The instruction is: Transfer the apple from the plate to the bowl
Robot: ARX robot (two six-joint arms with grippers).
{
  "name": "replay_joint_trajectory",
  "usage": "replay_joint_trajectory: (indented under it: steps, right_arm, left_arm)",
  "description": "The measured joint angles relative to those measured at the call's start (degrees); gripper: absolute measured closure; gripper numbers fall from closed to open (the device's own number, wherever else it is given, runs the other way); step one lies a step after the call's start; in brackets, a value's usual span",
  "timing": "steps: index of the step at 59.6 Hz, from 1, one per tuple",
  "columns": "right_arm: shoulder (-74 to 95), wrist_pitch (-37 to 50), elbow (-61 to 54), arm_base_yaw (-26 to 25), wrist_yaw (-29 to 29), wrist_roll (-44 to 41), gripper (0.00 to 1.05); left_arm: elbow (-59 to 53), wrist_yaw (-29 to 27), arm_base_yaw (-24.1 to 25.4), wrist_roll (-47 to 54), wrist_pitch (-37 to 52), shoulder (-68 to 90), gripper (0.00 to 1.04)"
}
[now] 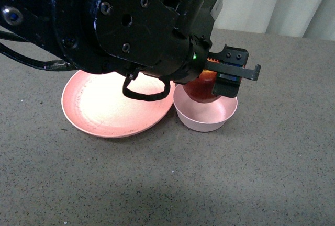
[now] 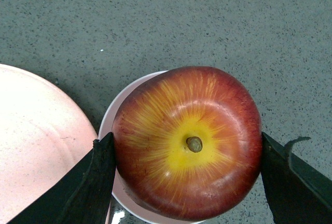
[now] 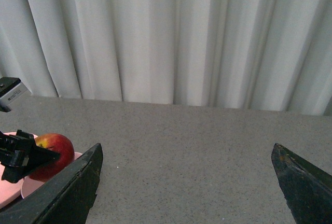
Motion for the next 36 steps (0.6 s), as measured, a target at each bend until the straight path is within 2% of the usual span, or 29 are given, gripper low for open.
replay_joint_trajectory:
  steps: [36]
  right_arm:
    - [0.0,0.0,0.0,0.0,0.0,0.0,0.09]
  left_arm:
    - [1.0,-3.0,-0.2,0.4,-0.3,4.7,0.34]
